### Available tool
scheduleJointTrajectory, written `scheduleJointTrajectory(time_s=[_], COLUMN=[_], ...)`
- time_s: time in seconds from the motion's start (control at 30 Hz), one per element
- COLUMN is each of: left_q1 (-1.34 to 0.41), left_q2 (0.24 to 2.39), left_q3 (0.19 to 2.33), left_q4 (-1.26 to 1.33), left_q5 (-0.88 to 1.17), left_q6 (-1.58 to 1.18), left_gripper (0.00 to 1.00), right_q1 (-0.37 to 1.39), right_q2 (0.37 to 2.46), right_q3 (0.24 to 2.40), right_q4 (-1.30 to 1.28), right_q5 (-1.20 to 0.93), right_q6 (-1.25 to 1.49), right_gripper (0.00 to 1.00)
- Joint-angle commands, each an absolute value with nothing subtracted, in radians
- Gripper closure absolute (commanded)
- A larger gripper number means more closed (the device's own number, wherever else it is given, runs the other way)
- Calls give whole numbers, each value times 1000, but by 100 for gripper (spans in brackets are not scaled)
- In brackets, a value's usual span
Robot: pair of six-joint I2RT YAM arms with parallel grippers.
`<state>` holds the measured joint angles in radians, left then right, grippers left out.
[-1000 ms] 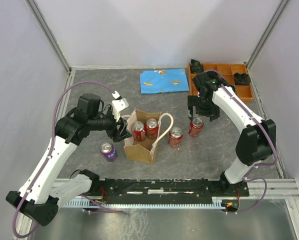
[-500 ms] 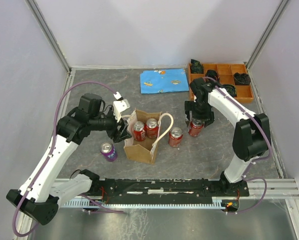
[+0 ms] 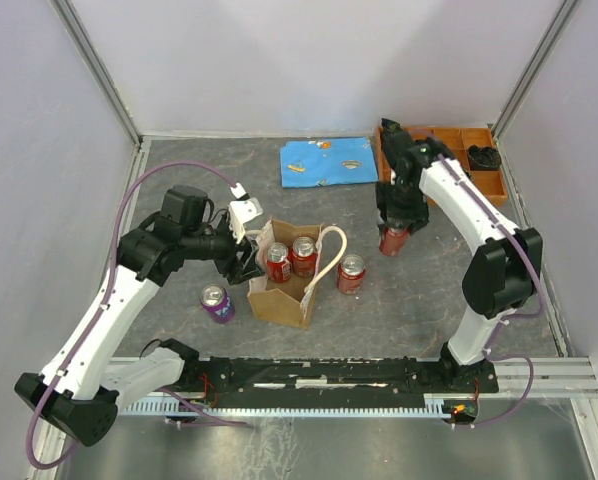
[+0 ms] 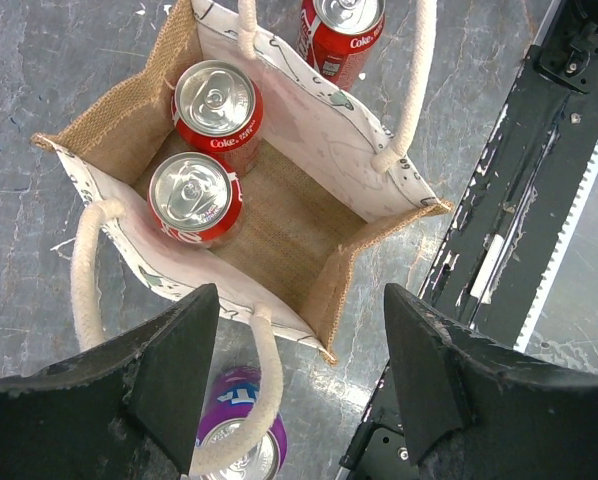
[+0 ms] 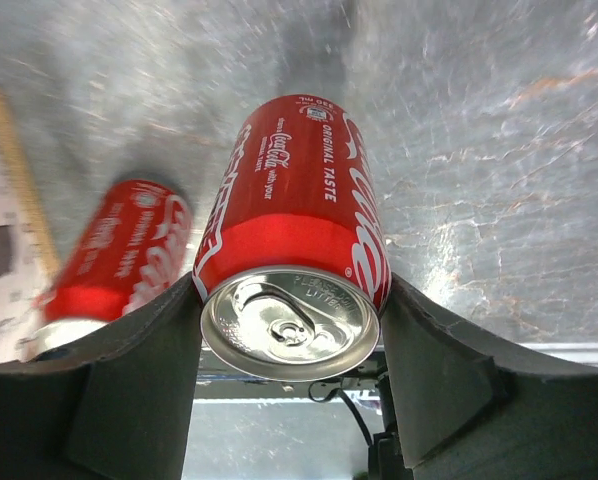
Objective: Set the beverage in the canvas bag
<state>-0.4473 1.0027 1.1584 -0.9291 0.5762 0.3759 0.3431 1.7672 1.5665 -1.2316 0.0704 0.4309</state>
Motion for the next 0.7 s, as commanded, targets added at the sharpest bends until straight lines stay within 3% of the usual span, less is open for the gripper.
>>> scheduleJointTrajectory(time_s=[0.0, 0.2, 0.33, 0.67], left_q1=[-451, -568, -605, -622], left_q2=[995, 928, 928, 920], left_q3=[1163, 1107, 1093, 939], left_q4=[-906, -950, -978, -803], left_q5=[590, 531, 497, 399], left_q6=[388, 615, 705, 749], left_gripper=[27, 29, 28, 24], right_q1=[348, 392, 482, 707], right_q2=[1718, 1839, 1898, 1825], right_q3=[1884, 2312, 2477, 2328], right_q4=[-1276, -1361, -1368, -1251], right_q5=[26, -89, -137, -140], right_q6=[412, 414, 424, 438], right_gripper=[100, 100, 100, 100])
